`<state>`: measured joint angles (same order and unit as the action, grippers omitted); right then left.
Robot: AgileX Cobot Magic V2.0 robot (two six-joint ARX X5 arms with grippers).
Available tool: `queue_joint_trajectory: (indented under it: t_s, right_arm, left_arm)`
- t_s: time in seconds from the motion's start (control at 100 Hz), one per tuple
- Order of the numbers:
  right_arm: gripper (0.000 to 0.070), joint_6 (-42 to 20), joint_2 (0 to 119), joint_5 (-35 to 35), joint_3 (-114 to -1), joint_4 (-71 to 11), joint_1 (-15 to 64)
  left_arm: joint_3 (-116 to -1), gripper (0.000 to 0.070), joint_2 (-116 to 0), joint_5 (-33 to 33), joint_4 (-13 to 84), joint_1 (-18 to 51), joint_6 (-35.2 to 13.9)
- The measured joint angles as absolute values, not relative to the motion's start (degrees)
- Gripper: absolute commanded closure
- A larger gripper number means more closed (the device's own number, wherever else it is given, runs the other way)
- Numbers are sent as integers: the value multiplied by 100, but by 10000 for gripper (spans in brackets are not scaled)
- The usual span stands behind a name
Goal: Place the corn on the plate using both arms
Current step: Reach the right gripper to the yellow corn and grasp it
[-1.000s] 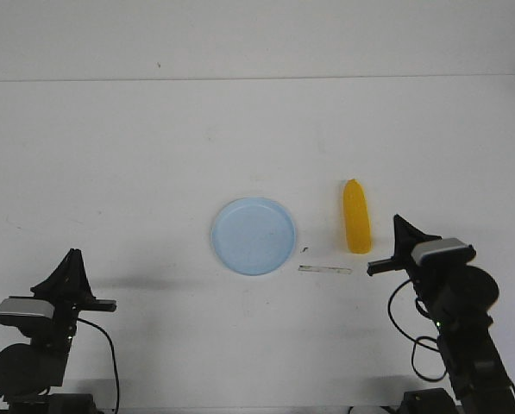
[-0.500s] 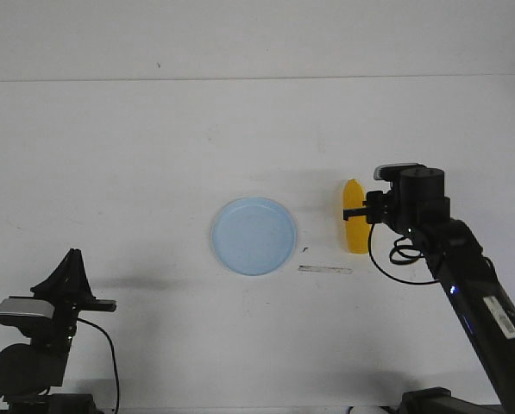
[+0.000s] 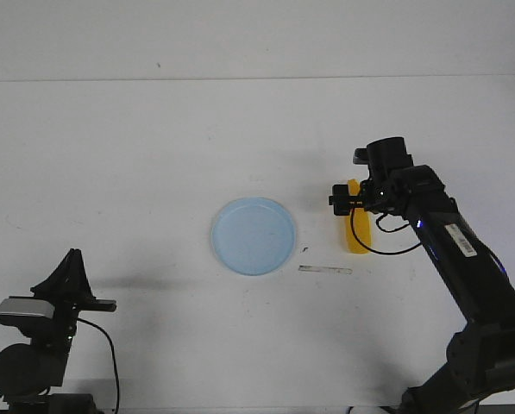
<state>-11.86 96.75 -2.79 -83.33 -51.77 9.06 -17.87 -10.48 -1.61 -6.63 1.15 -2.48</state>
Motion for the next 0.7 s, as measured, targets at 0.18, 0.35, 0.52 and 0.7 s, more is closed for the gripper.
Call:
queue_joint_trajectory:
  t_s: [0.18,0.35,0.52,0.7]
  right_arm:
    - [52,-1267,9992,-134,-8344,-5212,972]
    - [53,-1293,10245,-128,-8344,-5196,976]
    - [53,-1293,10436,-126,-8344,-5113,976]
    - [119,-1293,10606,-126,-8348,-5113,974]
  left_arm:
    - [-1787,699,-1048,-161,-663,117,-248]
    - [-1787,699,-1048,-161,-663,115,-248]
    - [-1787,699,-1048,-161,-663,115,-248]
    - [-1787,699,-1048,-161,-663,117,-248]
